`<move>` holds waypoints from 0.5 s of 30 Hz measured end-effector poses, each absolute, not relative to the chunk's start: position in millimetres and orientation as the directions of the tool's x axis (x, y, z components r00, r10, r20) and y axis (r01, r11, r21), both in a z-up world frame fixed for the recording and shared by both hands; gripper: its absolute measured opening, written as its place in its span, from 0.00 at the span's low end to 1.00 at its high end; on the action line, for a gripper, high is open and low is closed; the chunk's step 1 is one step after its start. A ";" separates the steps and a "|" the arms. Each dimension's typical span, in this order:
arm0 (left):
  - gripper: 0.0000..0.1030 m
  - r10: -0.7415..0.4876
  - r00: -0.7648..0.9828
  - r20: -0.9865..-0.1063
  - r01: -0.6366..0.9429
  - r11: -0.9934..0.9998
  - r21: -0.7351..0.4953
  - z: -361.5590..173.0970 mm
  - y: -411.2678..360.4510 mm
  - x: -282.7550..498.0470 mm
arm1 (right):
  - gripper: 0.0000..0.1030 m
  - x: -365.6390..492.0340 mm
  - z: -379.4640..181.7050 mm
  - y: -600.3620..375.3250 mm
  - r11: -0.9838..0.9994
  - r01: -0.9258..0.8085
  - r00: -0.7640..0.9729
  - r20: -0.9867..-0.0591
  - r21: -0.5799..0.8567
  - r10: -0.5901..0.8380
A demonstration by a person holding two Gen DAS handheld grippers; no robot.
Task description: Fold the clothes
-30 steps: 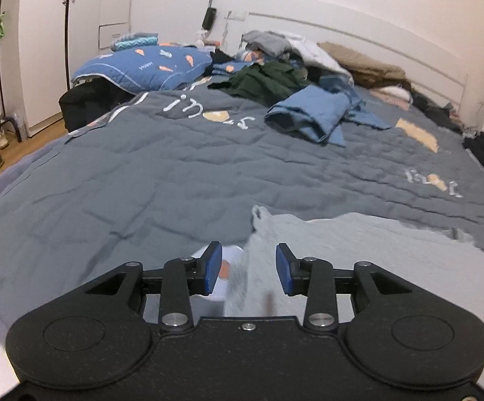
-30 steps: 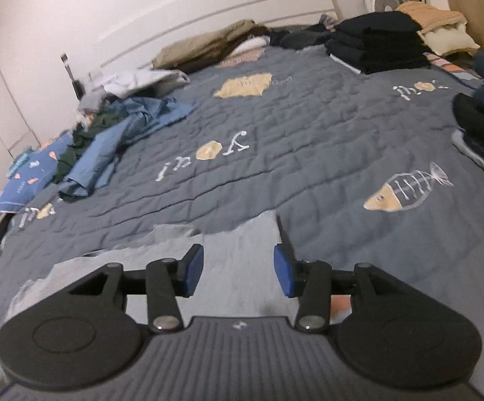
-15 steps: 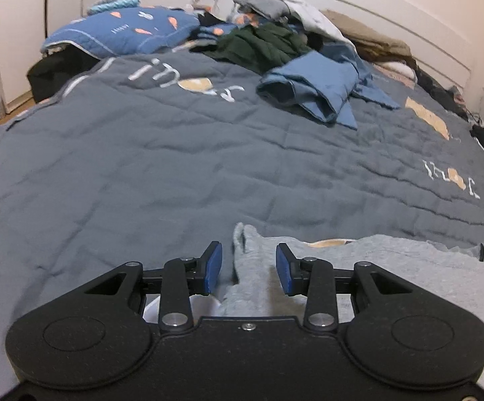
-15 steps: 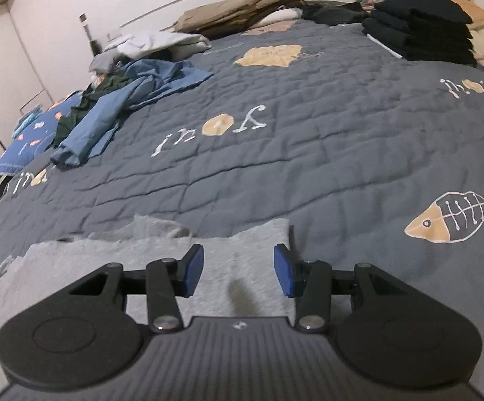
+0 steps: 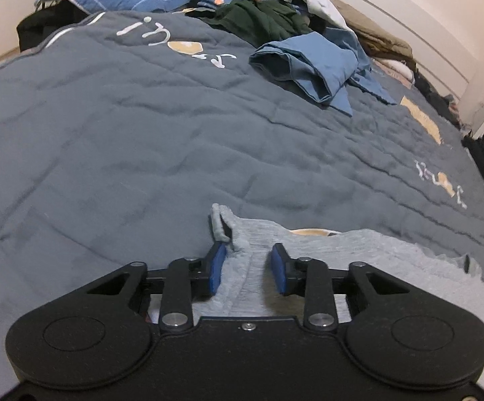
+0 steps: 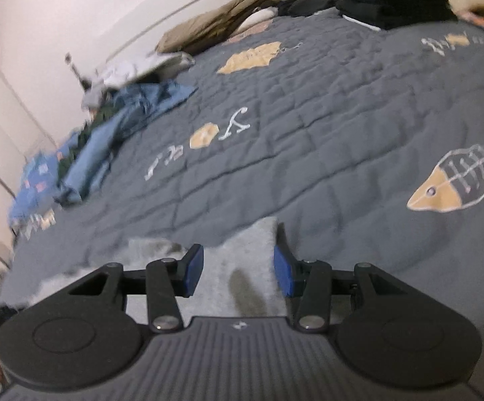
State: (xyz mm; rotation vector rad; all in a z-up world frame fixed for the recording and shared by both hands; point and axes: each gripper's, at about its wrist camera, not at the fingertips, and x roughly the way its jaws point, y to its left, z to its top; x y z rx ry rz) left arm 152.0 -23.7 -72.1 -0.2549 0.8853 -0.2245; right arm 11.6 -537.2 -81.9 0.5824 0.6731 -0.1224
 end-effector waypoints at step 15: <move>0.15 -0.261 0.626 -0.735 0.081 0.959 -0.272 -73.0 -26.3 151.4 | 0.46 35.9 -103.9 -533.6 0.837 0.351 0.736 -0.676 0.420 0.031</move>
